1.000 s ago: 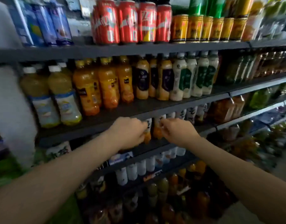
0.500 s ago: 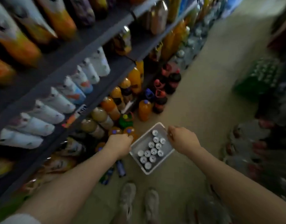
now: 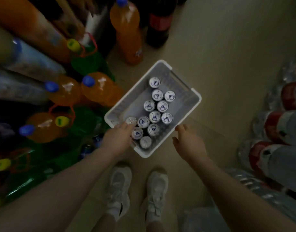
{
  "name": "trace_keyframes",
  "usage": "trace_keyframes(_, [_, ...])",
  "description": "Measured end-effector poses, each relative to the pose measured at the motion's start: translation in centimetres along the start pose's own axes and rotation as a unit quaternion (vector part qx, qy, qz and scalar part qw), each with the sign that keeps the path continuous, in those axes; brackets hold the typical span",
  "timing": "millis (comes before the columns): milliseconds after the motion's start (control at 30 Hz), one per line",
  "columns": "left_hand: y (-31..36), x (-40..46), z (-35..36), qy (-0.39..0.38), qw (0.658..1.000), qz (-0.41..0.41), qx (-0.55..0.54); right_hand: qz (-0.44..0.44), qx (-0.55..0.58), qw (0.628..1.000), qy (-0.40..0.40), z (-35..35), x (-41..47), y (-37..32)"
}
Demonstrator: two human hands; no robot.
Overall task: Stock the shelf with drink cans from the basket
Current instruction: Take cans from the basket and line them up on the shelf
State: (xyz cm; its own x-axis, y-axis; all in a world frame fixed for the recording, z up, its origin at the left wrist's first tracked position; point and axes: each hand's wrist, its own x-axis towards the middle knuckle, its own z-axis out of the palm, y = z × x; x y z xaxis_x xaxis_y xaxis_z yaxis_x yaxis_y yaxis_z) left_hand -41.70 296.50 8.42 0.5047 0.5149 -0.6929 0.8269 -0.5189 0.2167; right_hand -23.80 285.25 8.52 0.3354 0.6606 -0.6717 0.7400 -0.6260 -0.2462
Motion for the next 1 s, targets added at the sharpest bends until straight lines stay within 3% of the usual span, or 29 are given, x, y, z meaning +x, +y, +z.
trace_keyframes(133, [-1.3,4.4,4.4,0.044,0.999,-0.003,-0.016,-0.046,-0.061,0.996,0.053,4.3,5.1,0.9])
trace_keyframes(267, [-0.9,8.4,6.2,0.100,0.994,0.020,-0.038,-0.066,-0.106,0.991,0.056,6.5,9.4,1.3])
trace_keyframes(467, [-0.1,12.2,8.3,0.048,0.995,0.051,0.078,-0.040,-0.113,0.990,0.078,7.9,12.6,2.0])
trace_keyframes(667, [0.0,13.4,9.1,0.051,0.994,0.036,0.093,-0.030,-0.098,0.987,0.124,9.4,13.6,2.4])
trace_keyframes(833, [0.1,13.3,8.1,0.061,0.995,0.034,0.067,-0.046,-0.055,0.989,0.130,8.7,12.7,2.5])
trace_keyframes(1000, [-0.7,8.3,3.2,0.130,0.991,0.027,-0.031,-0.018,0.154,0.977,0.149,3.1,8.6,2.7])
